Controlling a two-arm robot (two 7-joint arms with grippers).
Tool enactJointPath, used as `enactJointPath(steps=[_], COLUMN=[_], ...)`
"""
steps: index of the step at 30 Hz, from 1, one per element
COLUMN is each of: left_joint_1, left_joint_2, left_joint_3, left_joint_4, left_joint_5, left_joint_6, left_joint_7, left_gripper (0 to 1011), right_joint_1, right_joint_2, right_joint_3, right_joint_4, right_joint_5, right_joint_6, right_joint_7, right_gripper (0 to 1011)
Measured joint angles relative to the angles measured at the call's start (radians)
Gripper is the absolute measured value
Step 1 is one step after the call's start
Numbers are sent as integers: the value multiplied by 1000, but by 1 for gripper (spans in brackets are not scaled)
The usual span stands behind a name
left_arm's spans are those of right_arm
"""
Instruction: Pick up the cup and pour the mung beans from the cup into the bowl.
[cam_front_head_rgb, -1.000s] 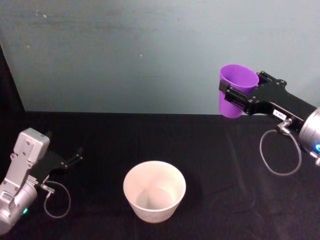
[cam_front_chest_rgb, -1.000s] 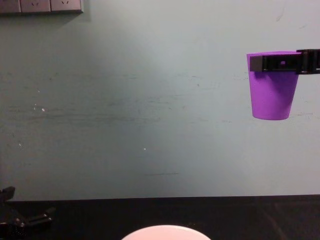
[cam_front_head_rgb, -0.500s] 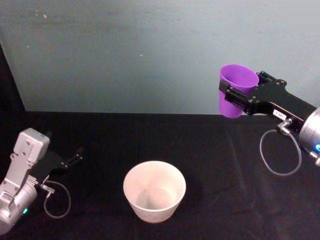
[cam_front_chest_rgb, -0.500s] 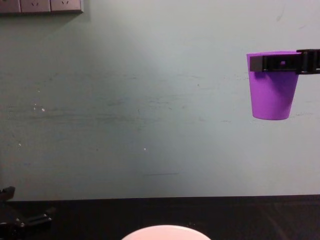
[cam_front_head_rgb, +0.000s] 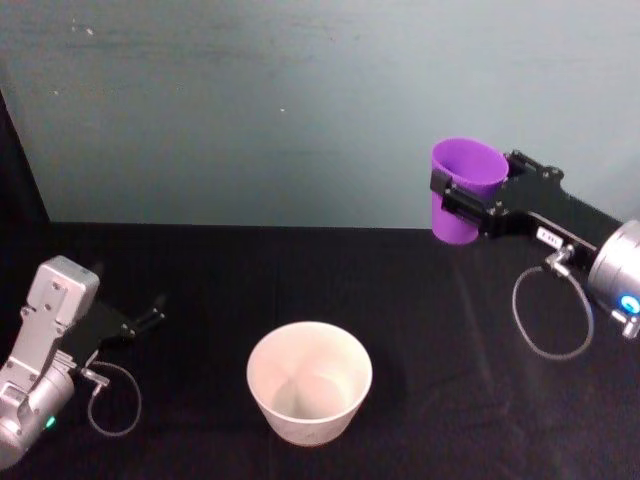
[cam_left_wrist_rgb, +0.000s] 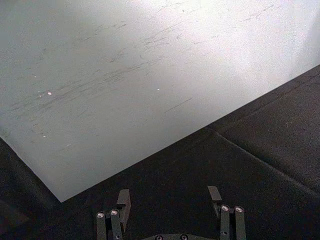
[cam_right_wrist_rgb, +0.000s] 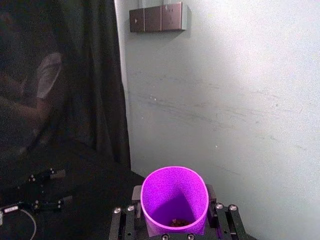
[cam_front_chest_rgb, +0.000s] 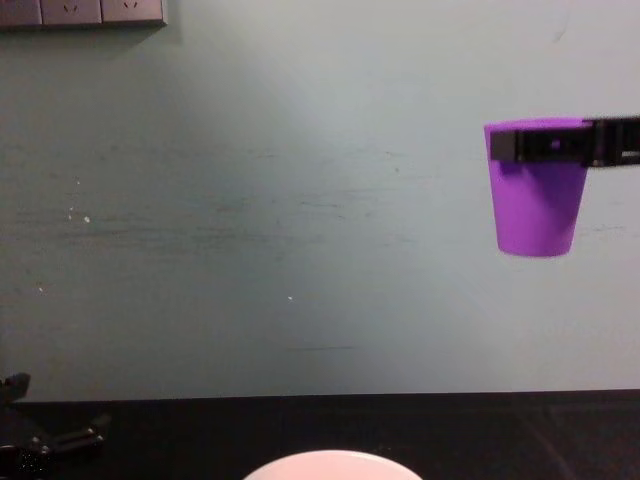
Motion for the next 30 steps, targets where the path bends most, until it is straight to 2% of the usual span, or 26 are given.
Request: enactJointPath(steps=[5,12,14,16,17,18,19,21,22,24,25,27,28,29,30], left_joint_1=[0,0,0,0,0,0,0,0,0,0,0,0,0,0,0], left_joint_2=[0,0,0,0,0,0,0,0,0,0,0,0,0,0,0], left_joint_3=[0,0,0,0,0,0,0,0,0,0,0,0,0,0,0], left_joint_4=[0,0,0,0,0,0,0,0,0,0,0,0,0,0,0], left_joint_5=[0,0,0,0,0,0,0,0,0,0,0,0,0,0,0], left_joint_6=[0,0,0,0,0,0,0,0,0,0,0,0,0,0,0], left_joint_7=[0,0,0,0,0,0,0,0,0,0,0,0,0,0,0], left_gripper=[1003,1004,1003,1003,1003,1003,1004,1003,1003,1003,1004,1004,1004,1003,1003], right_joint_1=[-18,-27,-18,-12,-4,-4,5,16,27,41,58,75,94,94,114], right_joint_2=[-6,-28,-31,-29,-26,-26,-20,-13,-7,1,11,20,28,28,34], right_joint_3=[-28,-78,-106,-120,-136,-136,-153,-170,-189,-211,-239,-264,-291,-291,-320], right_joint_4=[40,111,134,140,143,143,143,142,138,132,123,113,104,104,94], right_joint_5=[-8,-68,-115,-143,-175,-175,-208,-243,-277,-314,-363,-404,-449,-449,-490], right_joint_6=[-54,-127,-137,-136,-132,-132,-122,-108,-94,-76,-46,-18,14,14,41], right_joint_7=[5,13,17,17,16,16,16,14,14,14,13,13,15,15,21], right_gripper=[726,724,724,726,724,726,724,726,724,724,724,724,724,724,724])
